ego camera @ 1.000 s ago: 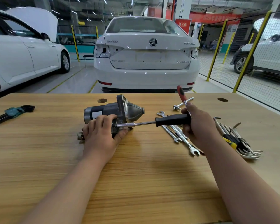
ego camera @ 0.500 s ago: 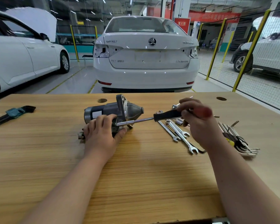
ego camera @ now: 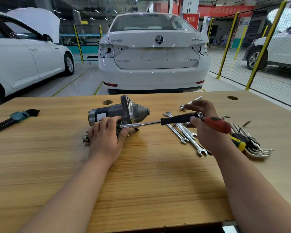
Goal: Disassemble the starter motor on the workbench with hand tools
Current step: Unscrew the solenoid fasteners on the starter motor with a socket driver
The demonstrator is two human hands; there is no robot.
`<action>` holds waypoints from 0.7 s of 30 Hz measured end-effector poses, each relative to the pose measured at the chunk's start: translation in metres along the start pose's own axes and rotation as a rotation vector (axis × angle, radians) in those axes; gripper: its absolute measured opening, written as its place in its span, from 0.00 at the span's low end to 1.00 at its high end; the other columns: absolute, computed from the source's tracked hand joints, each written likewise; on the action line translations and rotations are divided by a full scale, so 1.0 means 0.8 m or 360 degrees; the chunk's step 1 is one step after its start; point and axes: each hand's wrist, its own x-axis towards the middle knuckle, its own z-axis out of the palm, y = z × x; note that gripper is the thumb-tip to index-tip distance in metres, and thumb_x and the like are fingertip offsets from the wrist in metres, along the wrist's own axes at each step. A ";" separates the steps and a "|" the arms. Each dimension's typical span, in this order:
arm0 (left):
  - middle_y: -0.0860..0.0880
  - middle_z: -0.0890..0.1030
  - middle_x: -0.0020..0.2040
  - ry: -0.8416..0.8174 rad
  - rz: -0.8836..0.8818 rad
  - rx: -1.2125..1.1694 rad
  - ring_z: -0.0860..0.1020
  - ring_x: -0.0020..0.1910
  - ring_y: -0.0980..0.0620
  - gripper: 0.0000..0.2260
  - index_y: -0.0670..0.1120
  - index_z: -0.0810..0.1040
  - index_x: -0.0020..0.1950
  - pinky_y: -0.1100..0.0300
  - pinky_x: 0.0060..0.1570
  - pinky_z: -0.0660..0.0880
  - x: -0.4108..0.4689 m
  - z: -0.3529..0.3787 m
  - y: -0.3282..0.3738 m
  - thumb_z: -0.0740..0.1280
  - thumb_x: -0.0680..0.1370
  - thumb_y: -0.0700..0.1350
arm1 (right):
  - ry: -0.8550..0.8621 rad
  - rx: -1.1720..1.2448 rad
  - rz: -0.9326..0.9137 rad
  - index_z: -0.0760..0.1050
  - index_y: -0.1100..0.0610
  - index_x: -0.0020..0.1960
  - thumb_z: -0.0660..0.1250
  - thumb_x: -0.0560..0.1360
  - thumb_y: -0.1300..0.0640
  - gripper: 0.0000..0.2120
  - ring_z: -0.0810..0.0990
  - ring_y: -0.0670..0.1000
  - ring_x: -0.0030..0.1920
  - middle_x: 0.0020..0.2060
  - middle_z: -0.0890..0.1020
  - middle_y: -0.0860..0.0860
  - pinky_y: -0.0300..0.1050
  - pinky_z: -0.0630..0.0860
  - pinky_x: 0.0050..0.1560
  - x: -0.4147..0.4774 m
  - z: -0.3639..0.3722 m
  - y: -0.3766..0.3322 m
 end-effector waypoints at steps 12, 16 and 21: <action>0.49 0.69 0.63 -0.0022 -0.0021 -0.0050 0.62 0.63 0.49 0.33 0.50 0.68 0.69 0.55 0.61 0.53 0.001 -0.001 0.001 0.44 0.72 0.66 | -0.0036 0.0097 0.0305 0.72 0.54 0.58 0.60 0.83 0.50 0.10 0.69 0.44 0.20 0.41 0.85 0.55 0.39 0.69 0.24 0.017 -0.015 -0.014; 0.50 0.69 0.62 -0.0007 -0.0019 -0.0032 0.62 0.63 0.48 0.33 0.51 0.68 0.69 0.54 0.61 0.54 0.002 0.001 0.000 0.44 0.72 0.67 | -0.0038 0.0668 0.0599 0.75 0.60 0.55 0.56 0.84 0.59 0.09 0.66 0.47 0.21 0.47 0.85 0.60 0.39 0.67 0.22 0.010 -0.011 -0.003; 0.50 0.69 0.62 -0.0011 -0.0020 -0.0032 0.62 0.62 0.49 0.33 0.51 0.68 0.68 0.54 0.61 0.54 0.002 0.001 -0.002 0.45 0.72 0.67 | -0.0014 0.0455 0.0462 0.81 0.51 0.53 0.59 0.82 0.62 0.13 0.71 0.46 0.28 0.41 0.79 0.55 0.40 0.71 0.29 0.006 -0.013 0.014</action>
